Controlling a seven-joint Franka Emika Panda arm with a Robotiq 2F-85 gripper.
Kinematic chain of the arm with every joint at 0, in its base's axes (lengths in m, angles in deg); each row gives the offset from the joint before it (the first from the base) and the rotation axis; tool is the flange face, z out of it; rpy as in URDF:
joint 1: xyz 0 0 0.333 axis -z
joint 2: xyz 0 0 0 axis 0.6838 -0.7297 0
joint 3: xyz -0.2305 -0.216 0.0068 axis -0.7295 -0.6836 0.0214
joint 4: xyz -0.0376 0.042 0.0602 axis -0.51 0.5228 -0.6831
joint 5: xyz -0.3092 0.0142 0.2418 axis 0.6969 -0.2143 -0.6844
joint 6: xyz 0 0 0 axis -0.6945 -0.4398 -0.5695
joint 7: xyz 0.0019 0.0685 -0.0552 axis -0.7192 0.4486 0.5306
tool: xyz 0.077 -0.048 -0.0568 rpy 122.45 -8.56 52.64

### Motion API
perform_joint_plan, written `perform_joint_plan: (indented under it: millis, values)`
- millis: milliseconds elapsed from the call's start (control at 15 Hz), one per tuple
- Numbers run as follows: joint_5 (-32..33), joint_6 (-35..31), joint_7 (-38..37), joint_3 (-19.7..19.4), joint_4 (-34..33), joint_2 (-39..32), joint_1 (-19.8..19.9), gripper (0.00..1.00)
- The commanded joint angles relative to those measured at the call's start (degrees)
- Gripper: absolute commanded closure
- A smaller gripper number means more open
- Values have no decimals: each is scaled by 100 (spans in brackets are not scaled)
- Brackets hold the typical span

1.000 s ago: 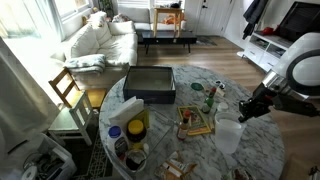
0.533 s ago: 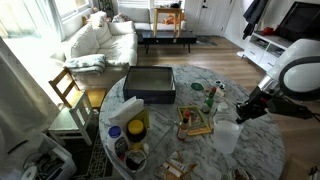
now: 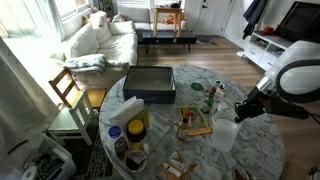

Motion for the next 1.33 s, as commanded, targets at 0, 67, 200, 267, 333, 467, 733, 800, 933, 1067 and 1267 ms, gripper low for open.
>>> perform_joint_plan:
  millis: [0, 67, 200, 267, 333, 467, 733, 800, 933, 1067, 1267]
  values:
    - [97, -222, -317, 46, -1, -107, 52, 69]
    - [66, -243, -310, 27, -2, -73, 39, 62]
    - [164, -223, -445, 48, -10, 44, 82, 47]
    - [206, -194, -501, 55, -24, 111, 102, 40]
    - [285, -218, -584, 83, 145, 325, 140, 34]
    - [276, 8, -624, 57, 8, 426, 139, 18]
    - [65, 519, -525, 8, 106, 1021, 38, 0]
    - [40, 699, -556, 11, 60, 1129, 39, 0]
    - [22, 1060, -534, 2, -43, 1429, 55, 0]
    - [73, 883, -461, 31, -124, 1171, 77, 0]
    - [66, 1119, -480, 38, -172, 1488, 89, 0]
